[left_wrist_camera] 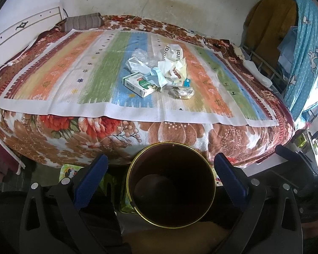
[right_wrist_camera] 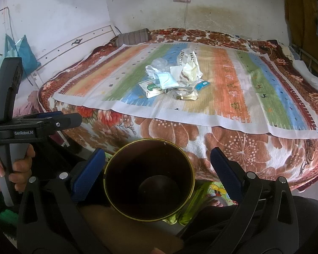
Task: Collect trash
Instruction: 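Move both grippers from above the bin toward the trash pile on the bed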
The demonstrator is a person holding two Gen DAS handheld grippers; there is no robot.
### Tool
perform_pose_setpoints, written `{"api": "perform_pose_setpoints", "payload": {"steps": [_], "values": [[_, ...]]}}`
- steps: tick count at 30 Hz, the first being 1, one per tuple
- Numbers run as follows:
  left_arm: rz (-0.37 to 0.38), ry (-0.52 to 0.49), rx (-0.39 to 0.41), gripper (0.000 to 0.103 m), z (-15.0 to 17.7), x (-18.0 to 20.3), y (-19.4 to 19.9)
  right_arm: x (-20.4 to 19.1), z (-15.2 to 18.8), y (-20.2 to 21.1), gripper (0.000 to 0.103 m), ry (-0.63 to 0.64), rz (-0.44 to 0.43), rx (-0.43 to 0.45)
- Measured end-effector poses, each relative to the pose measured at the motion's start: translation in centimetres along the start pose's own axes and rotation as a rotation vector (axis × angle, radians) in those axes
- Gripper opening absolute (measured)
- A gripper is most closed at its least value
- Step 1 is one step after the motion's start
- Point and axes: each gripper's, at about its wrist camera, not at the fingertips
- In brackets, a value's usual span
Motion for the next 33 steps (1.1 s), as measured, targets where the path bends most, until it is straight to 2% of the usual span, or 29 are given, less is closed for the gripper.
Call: {"api": "perform_pose_setpoints", "payload": {"steps": [14, 20, 25, 33], "values": [[0.007, -0.004, 0.003, 0.097, -0.1, 0.4, 0.1, -0.4, -0.1, -0.1, 0.094, 0.000, -0.004, 0.005], [0.037, 0.003, 0.000, 0.097, -0.5, 0.1, 0.0, -0.1, -0.4, -0.1, 0.094, -0.012, -0.021, 0.001], [0.060, 0.016, -0.012, 0.097, -1.2, 0.0, -0.4, 0.5, -1.3, -0.7, 0.094, -0.023, -0.040, -0.005], [0.055, 0.027, -0.024, 0.097, -2.4, -0.4, -1.1, 1.0, -2.7, -1.7, 0.094, -0.022, -0.074, -0.018]]}}
Point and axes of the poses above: each gripper's, at about its wrist camera, not at the fingertips, and y roughly against the way its jaws point, x to its right, z to its underside, and after that the axes turned 11 degrees about -z, right-handed
